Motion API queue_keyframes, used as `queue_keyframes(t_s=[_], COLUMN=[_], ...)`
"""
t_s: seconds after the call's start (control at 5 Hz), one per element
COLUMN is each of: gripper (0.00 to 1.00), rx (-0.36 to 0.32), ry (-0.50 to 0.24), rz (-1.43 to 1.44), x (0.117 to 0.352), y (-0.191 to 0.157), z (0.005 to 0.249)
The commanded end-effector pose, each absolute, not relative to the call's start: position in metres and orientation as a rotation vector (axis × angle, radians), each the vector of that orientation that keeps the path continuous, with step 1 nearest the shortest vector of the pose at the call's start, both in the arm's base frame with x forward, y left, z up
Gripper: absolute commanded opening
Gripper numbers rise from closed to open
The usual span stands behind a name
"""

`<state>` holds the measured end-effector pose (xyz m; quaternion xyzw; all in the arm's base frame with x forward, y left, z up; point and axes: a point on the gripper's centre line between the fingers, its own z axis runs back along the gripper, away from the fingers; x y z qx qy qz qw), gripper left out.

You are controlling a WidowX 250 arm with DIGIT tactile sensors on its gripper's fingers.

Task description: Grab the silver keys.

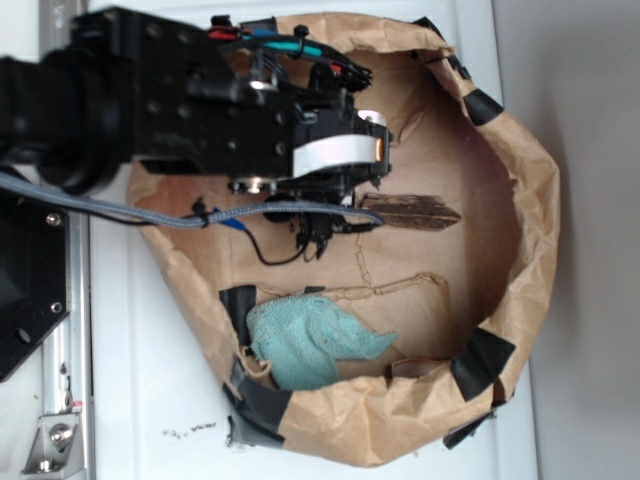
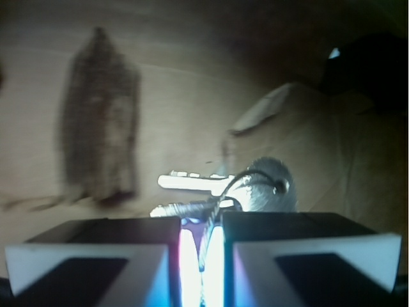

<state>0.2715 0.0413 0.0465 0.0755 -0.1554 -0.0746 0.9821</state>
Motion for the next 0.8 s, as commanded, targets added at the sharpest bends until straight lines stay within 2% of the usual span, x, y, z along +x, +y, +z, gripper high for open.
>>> queue_keyframes(t_s=[0.0,0.2,0.4,0.6], gripper=[0.00,0.00,0.00,0.00], rx=[-0.114,-0.145,-0.129,-0.080], ry=[-0.236,-0.234,-0.236,-0.250], rz=[-0.095,-0.102,-0.115,-0.137], x=[0.275,0.272,0.270,0.261], y=[0.027,0.022,0.020,0.018], z=[0.165,0.188,0.181,0.176])
